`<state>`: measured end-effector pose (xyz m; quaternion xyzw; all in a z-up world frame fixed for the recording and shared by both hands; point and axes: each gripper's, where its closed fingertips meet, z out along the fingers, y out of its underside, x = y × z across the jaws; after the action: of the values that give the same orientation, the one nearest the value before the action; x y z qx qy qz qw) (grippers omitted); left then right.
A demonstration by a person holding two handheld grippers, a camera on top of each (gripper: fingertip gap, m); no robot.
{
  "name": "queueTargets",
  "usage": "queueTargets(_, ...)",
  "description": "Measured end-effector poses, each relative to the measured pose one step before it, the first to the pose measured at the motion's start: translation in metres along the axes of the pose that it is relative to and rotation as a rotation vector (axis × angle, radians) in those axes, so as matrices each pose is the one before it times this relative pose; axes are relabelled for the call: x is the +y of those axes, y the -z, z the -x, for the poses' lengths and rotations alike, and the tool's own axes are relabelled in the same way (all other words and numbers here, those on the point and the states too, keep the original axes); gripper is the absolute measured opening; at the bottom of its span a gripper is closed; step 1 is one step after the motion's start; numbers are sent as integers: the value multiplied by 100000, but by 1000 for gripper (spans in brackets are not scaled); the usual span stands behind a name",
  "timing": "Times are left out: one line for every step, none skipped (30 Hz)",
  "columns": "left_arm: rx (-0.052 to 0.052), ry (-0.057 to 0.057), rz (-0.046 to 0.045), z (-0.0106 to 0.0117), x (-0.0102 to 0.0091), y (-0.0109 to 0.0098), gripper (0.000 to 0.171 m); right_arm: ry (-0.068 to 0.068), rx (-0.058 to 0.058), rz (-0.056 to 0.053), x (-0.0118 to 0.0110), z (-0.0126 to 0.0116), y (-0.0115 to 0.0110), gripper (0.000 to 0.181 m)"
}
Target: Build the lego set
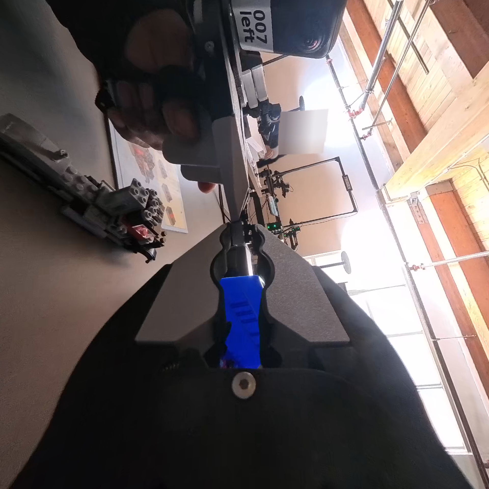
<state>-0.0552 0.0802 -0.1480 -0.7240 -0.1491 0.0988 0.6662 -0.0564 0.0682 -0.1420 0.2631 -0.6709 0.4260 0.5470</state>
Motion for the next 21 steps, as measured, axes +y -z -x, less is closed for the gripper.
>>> queueTargets(9, -303, 138, -11, 31, 10, 17, -201, -336, -42, -1, 29, 2, 14)
queueTargets(-86, -363, 226, -4, 31, -11, 17, -234, -492, 36, 7, 43, 8, 14)
queueTargets(-120, -182, 97, 0, 13, -14, 17, -61, -268, 58, 15, 19, 9, 14)
queueTargets(43, 9, -123, -16, -16, -5, 17, 93, -21, -132, -25, 0, 18, 14)
queueTargets(137, -119, -62, -33, -8, -7, 17, -35, -161, -197, -24, -5, 27, 14)
queueTargets(133, -138, -61, -28, -7, 3, 17, -76, -174, -201, -25, -1, 27, 14)
queueTargets(121, -57, -63, -19, -7, 8, 17, -10, -210, -180, -19, -2, 15, 14)
queueTargets(100, -80, 139, -15, 28, -10, 17, -148, -426, -134, -7, 26, 14, 14)
queueTargets(148, -98, 96, -27, 13, 1, 17, -201, -394, -208, -16, 15, 18, 14)
queueTargets(176, -58, -81, -33, -1, -13, 17, -141, -264, -304, -30, 15, 38, 14)
queueTargets(222, -82, 87, -28, 31, -5, 17, -151, -478, -225, -14, 22, 26, 14)
queueTargets(276, -58, 57, -37, 17, -6, 17, -138, -550, -292, -27, 33, 35, 14)
queueTargets(236, -49, -19, -42, 17, -9, 17, -285, -679, -322, -15, 56, 24, 13)
queueTargets(103, -137, 142, -24, 28, -16, 17, -399, -702, -205, -1, 47, 21, 13)
queueTargets(53, -32, 136, -15, 27, -20, 17, -428, -550, -115, 6, 28, 19, 13)
queueTargets(125, 19, -100, -18, -4, -8, 17, -377, -281, -159, -2, 9, 19, 13)
queueTargets(238, 70, -35, -25, 15, 2, 17, -197, -311, -191, -20, 16, 25, 13)
queueTargets(89, 31, 193, -11, 45, -10, 17, -53, -475, 35, 12, 47, 9, 13)
queueTargets(-33, 147, -14, 11, 16, -19, 17, 49, -200, 106, 20, 12, 4, 13)
queueTargets(29, 211, -102, 14, 4, -9, 17, -65, -86, 151, 13, 8, 3, 13)
queueTargets(198, 154, -126, -13, -8, 3, 17, -53, -94, -18, -17, 1, 5, 12)
